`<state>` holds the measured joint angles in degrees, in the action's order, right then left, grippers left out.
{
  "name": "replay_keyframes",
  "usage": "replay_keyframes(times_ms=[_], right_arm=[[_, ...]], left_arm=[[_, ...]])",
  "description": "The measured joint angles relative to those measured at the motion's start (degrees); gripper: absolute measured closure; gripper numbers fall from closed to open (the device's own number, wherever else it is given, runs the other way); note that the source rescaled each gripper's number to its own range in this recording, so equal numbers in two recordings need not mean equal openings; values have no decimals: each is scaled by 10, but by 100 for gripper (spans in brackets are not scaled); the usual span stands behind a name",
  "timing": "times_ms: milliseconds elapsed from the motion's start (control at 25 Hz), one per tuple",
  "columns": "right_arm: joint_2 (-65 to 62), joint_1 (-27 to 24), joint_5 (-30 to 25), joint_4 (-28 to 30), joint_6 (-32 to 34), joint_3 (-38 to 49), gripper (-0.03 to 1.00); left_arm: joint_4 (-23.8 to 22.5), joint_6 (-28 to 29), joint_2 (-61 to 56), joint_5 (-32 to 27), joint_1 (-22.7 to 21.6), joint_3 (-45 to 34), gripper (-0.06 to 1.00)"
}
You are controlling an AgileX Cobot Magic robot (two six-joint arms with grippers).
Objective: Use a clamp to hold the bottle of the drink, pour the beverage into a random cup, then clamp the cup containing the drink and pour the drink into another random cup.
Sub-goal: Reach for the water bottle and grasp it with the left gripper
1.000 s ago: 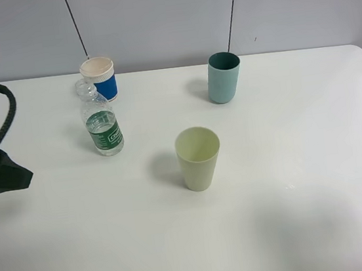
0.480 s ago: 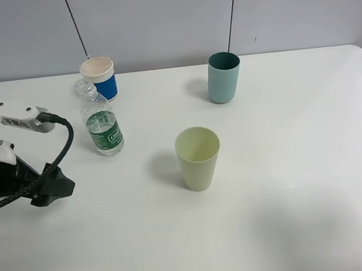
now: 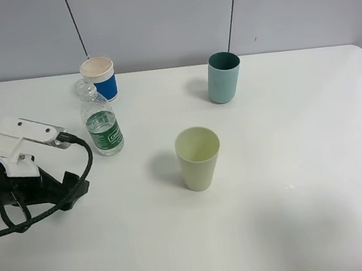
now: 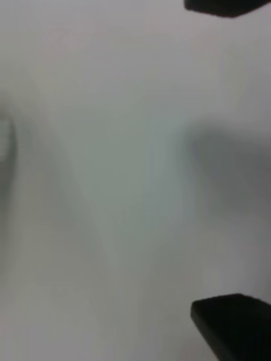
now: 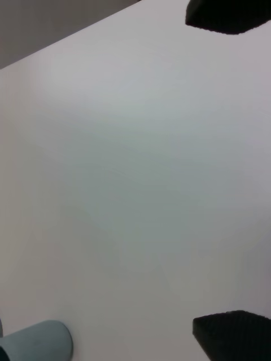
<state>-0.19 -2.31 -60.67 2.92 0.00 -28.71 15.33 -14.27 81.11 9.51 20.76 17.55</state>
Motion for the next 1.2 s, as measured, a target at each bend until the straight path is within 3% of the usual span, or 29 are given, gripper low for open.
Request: replay_keyframes(times_ms=[560, 920, 1200], right_arm=[[0, 0, 0, 0, 0, 0, -3], [0, 0, 0, 0, 0, 0, -3], [0, 0, 0, 0, 0, 0, -3]], left_arm=[[-122, 178, 152, 244, 4, -3, -6], [-111, 203, 240, 409, 37, -2, -6], [-114, 219, 268, 430, 37, 44, -6]])
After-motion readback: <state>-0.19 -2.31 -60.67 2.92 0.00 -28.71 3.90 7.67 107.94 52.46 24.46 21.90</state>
